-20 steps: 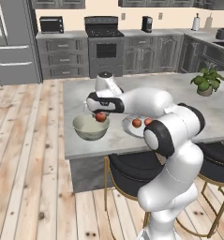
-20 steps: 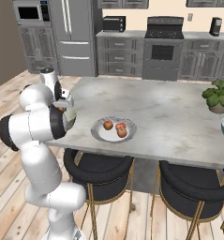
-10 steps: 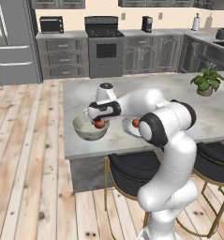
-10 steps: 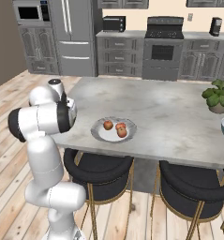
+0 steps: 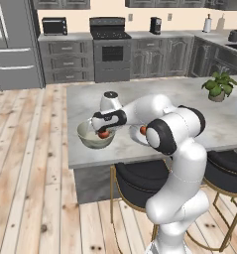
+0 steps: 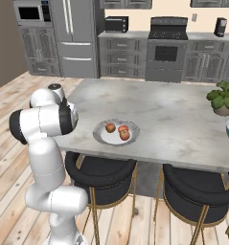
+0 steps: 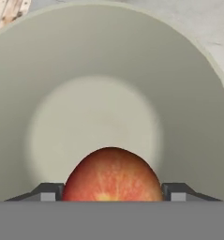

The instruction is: Take the fruits from the plate on the dining counter and place two fruits in each bowl.

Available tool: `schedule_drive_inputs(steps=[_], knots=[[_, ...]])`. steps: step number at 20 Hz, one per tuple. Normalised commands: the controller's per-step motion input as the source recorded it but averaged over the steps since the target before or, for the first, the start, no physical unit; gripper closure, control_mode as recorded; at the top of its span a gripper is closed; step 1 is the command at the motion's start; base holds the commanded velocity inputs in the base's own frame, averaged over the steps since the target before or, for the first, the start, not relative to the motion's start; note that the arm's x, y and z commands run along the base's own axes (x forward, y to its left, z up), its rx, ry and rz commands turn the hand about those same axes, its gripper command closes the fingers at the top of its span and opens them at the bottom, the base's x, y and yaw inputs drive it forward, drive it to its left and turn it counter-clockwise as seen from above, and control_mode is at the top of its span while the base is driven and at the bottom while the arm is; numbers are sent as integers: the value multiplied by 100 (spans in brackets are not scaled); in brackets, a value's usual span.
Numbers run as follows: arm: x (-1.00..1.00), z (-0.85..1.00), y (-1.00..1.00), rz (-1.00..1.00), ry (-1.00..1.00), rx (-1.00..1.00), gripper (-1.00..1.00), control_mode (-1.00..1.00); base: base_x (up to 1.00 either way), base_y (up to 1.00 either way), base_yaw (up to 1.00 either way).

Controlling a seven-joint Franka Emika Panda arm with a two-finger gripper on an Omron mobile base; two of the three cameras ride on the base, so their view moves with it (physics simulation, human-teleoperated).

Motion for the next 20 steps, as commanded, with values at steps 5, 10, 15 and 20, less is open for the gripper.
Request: schedule_drive_inputs(steps=[5, 10, 15, 20], knots=[[0, 0, 0, 0, 1, 0, -100, -100, 0, 0, 0], [0, 0, 0, 0, 0, 0, -100, -100, 0, 0, 0], [-2, 0, 0, 0, 0, 0, -100, -100, 0, 0, 0], [-3, 12, -5, 0, -2, 0, -100, -100, 0, 0, 0]])
